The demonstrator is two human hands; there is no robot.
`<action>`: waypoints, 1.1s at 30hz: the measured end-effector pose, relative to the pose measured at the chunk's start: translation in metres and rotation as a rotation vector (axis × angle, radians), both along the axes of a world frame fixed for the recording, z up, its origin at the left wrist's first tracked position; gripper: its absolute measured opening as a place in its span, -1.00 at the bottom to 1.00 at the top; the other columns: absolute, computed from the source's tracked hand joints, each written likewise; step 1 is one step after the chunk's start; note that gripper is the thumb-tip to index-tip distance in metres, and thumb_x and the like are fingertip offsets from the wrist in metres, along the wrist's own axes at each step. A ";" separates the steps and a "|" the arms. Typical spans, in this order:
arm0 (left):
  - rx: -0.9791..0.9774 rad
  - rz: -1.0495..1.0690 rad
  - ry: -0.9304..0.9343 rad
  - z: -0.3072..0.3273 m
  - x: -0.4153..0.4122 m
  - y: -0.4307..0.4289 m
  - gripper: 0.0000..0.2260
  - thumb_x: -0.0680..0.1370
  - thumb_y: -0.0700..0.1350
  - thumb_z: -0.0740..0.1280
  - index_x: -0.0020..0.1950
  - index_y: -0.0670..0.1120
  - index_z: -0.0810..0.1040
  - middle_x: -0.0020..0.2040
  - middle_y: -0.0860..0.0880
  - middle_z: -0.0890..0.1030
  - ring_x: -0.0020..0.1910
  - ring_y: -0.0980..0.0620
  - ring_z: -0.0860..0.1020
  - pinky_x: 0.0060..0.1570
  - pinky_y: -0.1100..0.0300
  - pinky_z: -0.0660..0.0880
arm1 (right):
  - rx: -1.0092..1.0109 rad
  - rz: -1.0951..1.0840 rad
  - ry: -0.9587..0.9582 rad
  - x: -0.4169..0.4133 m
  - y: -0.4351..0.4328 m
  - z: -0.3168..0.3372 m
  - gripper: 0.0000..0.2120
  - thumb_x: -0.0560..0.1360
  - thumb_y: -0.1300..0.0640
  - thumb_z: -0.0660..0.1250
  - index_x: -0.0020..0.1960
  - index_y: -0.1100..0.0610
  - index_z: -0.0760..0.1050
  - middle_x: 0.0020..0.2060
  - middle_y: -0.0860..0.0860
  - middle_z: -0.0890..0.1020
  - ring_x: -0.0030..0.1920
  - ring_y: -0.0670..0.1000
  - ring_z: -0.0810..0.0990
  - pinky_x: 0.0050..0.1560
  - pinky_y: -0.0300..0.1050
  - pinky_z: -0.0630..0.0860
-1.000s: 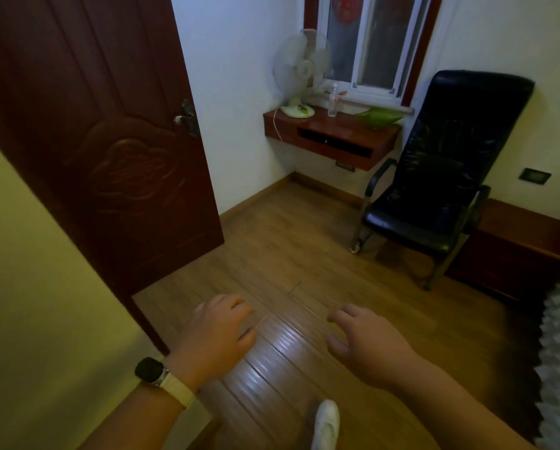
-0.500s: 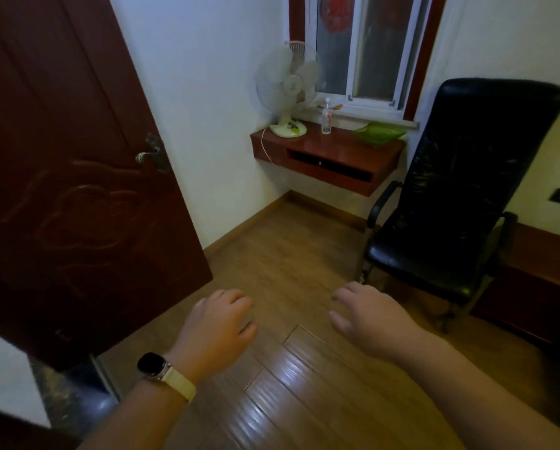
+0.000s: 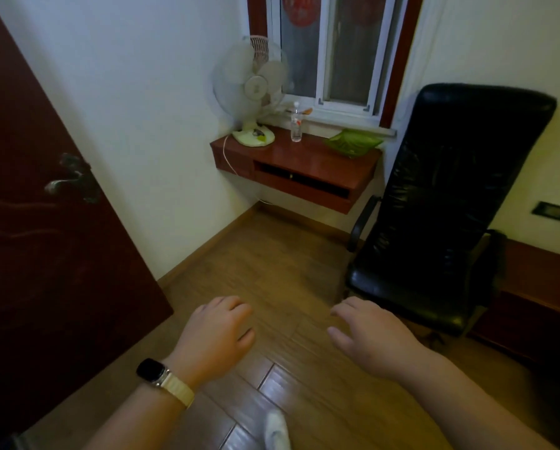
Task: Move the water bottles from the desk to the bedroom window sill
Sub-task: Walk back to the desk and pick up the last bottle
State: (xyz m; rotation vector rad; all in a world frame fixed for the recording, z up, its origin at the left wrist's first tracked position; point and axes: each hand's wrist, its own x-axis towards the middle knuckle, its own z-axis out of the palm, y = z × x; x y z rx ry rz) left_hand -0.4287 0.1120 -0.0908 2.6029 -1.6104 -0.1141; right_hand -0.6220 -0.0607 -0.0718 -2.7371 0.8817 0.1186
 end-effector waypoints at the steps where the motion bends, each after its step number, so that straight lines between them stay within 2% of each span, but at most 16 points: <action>1: -0.006 -0.003 0.000 -0.003 0.015 -0.017 -0.56 0.54 0.21 0.11 0.28 0.06 0.55 0.25 0.10 0.55 0.28 0.06 0.49 0.22 0.10 0.43 | -0.002 -0.012 0.012 0.013 -0.015 -0.002 -0.59 0.59 -0.20 0.19 0.39 -0.10 0.41 0.26 -0.13 0.50 0.22 -0.11 0.50 0.16 -0.19 0.50; 5: -0.030 -0.033 0.028 -0.002 0.079 -0.086 -0.56 0.52 0.22 0.09 0.22 0.05 0.58 0.22 0.07 0.58 0.23 0.03 0.52 0.17 0.06 0.47 | -0.004 -0.058 0.052 0.071 -0.071 0.002 -0.57 0.59 -0.21 0.19 0.41 -0.12 0.39 0.30 -0.14 0.47 0.25 -0.11 0.49 0.18 -0.20 0.50; 12: -0.022 -0.127 0.051 0.026 0.181 -0.185 -0.60 0.61 0.17 0.15 0.42 0.10 0.40 0.42 0.08 0.42 0.41 0.10 0.36 0.40 0.10 0.32 | -0.039 -0.133 -0.008 0.167 -0.159 0.036 -0.57 0.59 -0.18 0.22 0.41 -0.08 0.40 0.31 -0.13 0.49 0.24 -0.12 0.50 0.20 -0.17 0.51; 17: -0.051 -0.131 0.032 0.036 0.232 -0.235 -0.61 0.62 0.16 0.18 0.43 0.11 0.38 0.42 0.09 0.41 0.41 0.12 0.34 0.42 0.10 0.31 | -0.034 -0.137 -0.024 0.216 -0.211 0.043 -0.56 0.59 -0.20 0.19 0.42 -0.09 0.39 0.33 -0.14 0.47 0.28 -0.12 0.47 0.24 -0.15 0.49; 26: -0.021 -0.054 0.052 0.014 0.323 -0.325 -0.57 0.63 0.18 0.17 0.48 0.11 0.32 0.47 0.09 0.36 0.45 0.12 0.31 0.44 0.14 0.28 | 0.057 -0.038 0.011 0.318 -0.322 0.007 -0.53 0.59 -0.23 0.16 0.45 -0.10 0.35 0.36 -0.15 0.43 0.33 -0.09 0.43 0.30 -0.07 0.45; 33: -0.004 0.003 0.093 0.012 0.406 -0.439 -0.57 0.62 0.18 0.18 0.47 0.11 0.34 0.46 0.08 0.37 0.41 0.12 0.35 0.40 0.12 0.35 | 0.124 0.041 0.019 0.410 -0.445 -0.010 -0.51 0.59 -0.23 0.16 0.47 -0.10 0.31 0.40 -0.12 0.41 0.36 -0.06 0.41 0.35 -0.05 0.42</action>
